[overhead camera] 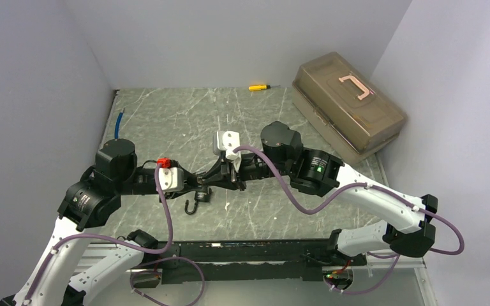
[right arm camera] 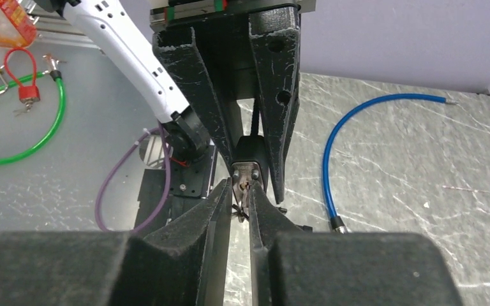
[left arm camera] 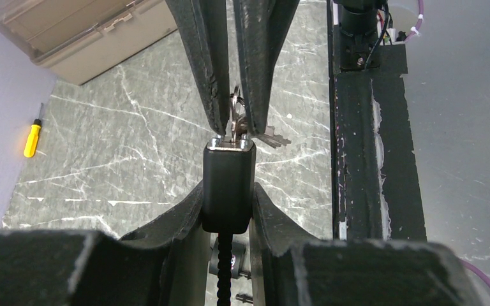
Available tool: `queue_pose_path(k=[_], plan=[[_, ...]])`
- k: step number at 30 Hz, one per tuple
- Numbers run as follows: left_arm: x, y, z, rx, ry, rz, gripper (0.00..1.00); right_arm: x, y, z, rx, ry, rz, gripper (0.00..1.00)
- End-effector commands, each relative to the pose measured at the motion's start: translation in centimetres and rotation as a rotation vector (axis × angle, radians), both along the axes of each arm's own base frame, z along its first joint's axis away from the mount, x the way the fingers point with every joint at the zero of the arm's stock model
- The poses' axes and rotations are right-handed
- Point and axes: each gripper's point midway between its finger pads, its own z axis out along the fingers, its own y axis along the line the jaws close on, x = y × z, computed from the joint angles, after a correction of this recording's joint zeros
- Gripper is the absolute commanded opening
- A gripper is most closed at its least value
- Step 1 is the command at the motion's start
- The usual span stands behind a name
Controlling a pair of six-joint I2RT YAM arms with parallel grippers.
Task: Unlock with the key
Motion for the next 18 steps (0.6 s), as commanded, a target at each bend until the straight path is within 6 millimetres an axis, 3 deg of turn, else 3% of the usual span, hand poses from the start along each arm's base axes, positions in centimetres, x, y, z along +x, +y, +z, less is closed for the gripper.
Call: queue_pose_path(k=[1, 4, 8, 10, 13, 18], plan=[[-0.1, -0.5, 2.0, -0.055, -0.054, -0.027, 0.0, 0.9, -0.1, 0.9, -0.007, -0.044, -0.063, 0.16], [-0.2, -0.5, 2.2, -0.06, -0.054, -0.031, 0.0, 1.5, -0.5, 0.7, -0.018, -0.058, -0.108, 0.17], [-0.3, -0.5, 2.2, -0.064, -0.052, -0.033, 0.0, 2.1, -1.1, 0.8, -0.018, -0.075, -0.149, 0.32], [-0.4, -0.5, 2.3, -0.067, -0.051, -0.034, 0.0, 2.1, -1.3, 1.1, -0.005, -0.082, -0.156, 0.34], [-0.5, -0.5, 2.4, -0.071, -0.05, -0.034, 0.0, 2.3, -1.4, 1.4, 0.007, -0.086, -0.168, 0.31], [-0.5, -0.5, 2.4, -0.075, -0.047, -0.036, 0.0, 2.0, -1.6, 2.2, 0.058, -0.086, -0.162, 0.17]])
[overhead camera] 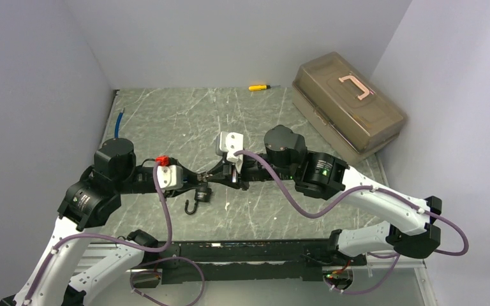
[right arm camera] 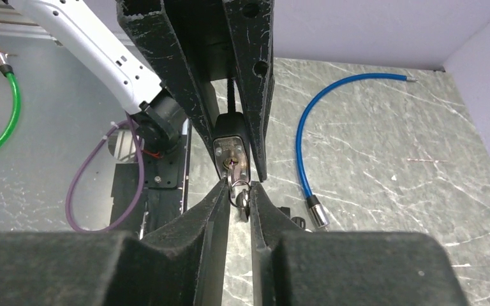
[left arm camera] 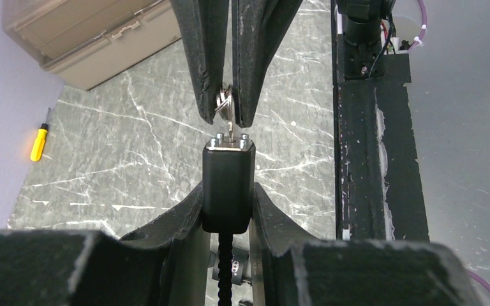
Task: Unlock with the key
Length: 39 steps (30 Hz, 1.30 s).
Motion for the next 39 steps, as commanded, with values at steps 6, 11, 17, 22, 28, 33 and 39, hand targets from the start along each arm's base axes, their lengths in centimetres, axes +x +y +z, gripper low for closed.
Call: queue_pose_path(k=[6, 11, 17, 22, 28, 33, 39], plan=[[-0.8, -0.4, 1.7, -0.058, -0.036, -0.045, 0.0, -0.4, -1.1, 3.4, 0.145, -0.045, -0.004, 0.13], [-0.9, -0.3, 1.7, -0.059, -0.038, -0.046, 0.0, -1.1, -0.8, 3.2, 0.15, -0.024, 0.029, 0.25], [-1.0, -0.3, 1.7, -0.06, -0.037, -0.048, 0.0, -1.2, -0.9, 4.1, 0.188, -0.031, 0.035, 0.27], [-1.0, -0.2, 1.7, -0.061, -0.039, -0.047, 0.0, -2.0, -0.8, 4.4, 0.202, -0.021, 0.074, 0.25], [-1.0, -0.2, 1.8, -0.062, -0.04, -0.047, 0.0, -1.9, -0.6, 4.0, 0.184, -0.018, 0.076, 0.15], [-1.1, -0.1, 2.1, -0.067, -0.046, -0.044, 0.0, -1.6, -0.5, 3.4, 0.152, -0.012, 0.067, 0.06], [-1.1, -0.1, 2.4, -0.071, -0.053, -0.043, 0.0, -1.5, -0.2, 2.3, 0.093, 0.014, 0.065, 0.01]])
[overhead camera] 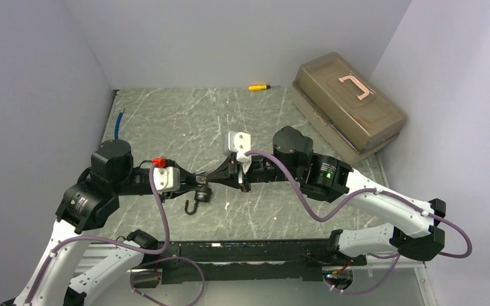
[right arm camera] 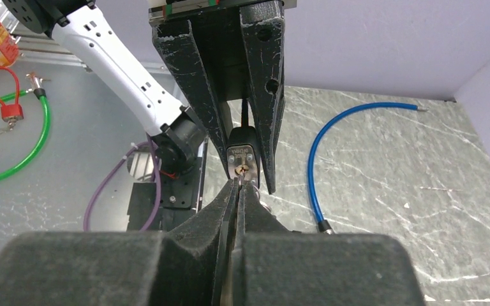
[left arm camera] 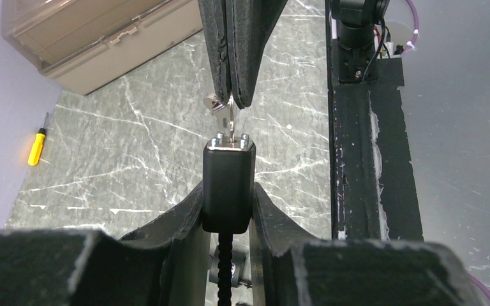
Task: Unlock with the key
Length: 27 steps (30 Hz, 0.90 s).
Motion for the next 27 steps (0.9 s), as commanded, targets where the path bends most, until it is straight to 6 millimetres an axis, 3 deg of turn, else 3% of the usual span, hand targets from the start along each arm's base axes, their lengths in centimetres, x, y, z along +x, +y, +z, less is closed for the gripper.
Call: queue_pose_path(k=[1, 9, 17, 22, 27], plan=[[-0.6, -0.2, 2.0, -0.051, -0.049, -0.029, 0.0, 0.1, 0.1, 0.7, -0.014, 0.005, 0.001, 0.0], [0.8, 0.4, 2.4, -0.024, -0.125, 0.034, 0.0, 1.8, 1.4, -0.4, -0.099, 0.177, -0.12, 0.0], [1.4, 0.9, 3.3, -0.023, -0.156, 0.079, 0.0, 2.5, 0.8, -0.8, -0.08, 0.222, -0.187, 0.0], [1.2, 0.7, 4.2, -0.046, -0.151, 0.075, 0.0, 2.2, 0.4, -0.8, -0.062, 0.24, -0.193, 0.0], [-1.0, -0.1, 4.0, -0.059, -0.077, -0.051, 0.0, 1.3, -0.4, -1.0, -0.025, 0.135, -0.124, 0.0]])
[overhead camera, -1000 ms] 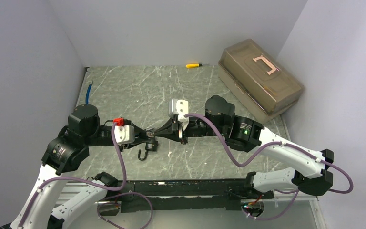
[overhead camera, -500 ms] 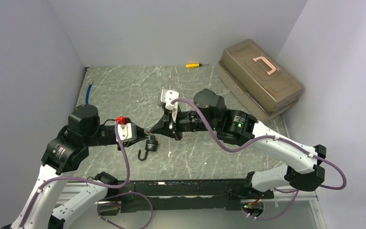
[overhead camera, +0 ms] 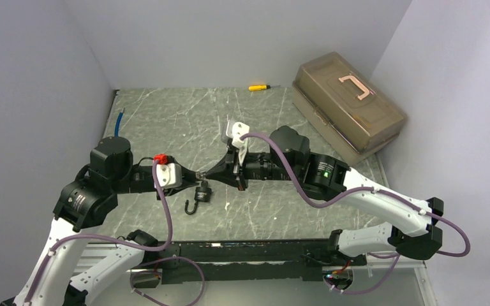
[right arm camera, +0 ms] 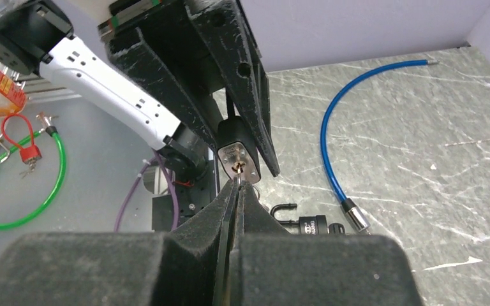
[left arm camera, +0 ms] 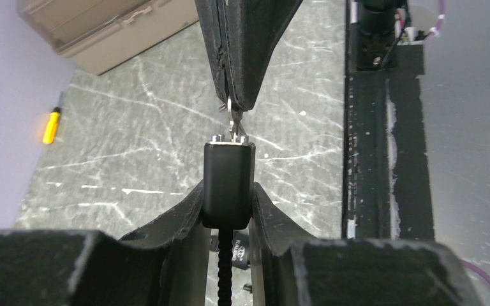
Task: Unlock with the key
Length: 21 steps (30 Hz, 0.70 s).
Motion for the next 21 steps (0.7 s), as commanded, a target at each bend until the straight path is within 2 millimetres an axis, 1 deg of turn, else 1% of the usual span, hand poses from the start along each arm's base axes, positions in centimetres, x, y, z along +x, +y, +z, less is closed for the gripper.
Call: queue_pose_path(k=[1, 4, 6, 8, 10, 14, 18, 21], plan=[[-2.5, -1.2, 3.9, -0.11, -0.04, -0.15, 0.0, -0.6, -1.0, -0.5, -0.005, -0.069, 0.034, 0.0], [-3.5, -1.7, 3.9, -0.135, 0.022, -0.211, 0.0, -1.1, -0.9, -0.2, -0.019, -0.09, 0.075, 0.0], [-3.8, -2.0, 3.7, -0.141, 0.051, -0.238, 0.0, -1.0, -0.8, 0.0, -0.029, -0.077, 0.069, 0.0], [-3.0, -1.9, 3.6, -0.128, 0.021, -0.199, 0.0, -0.6, -0.7, 0.1, -0.044, -0.038, 0.035, 0.0], [-1.2, -1.5, 3.7, -0.105, -0.037, -0.106, 0.0, -0.3, -0.4, 0.1, -0.06, 0.021, 0.008, 0.0], [1.2, -0.8, 4.7, -0.087, -0.119, 0.014, 0.0, -0.2, -0.1, -1.1, -0.074, 0.09, -0.022, 0.0], [2.0, -0.5, 5.6, -0.087, -0.146, 0.063, 0.0, 0.3, -0.1, -2.1, -0.09, 0.121, -0.058, 0.0], [1.7, -0.7, 6.2, -0.103, -0.141, 0.047, 0.0, 0.5, -0.1, -2.8, -0.102, 0.139, -0.076, 0.0]])
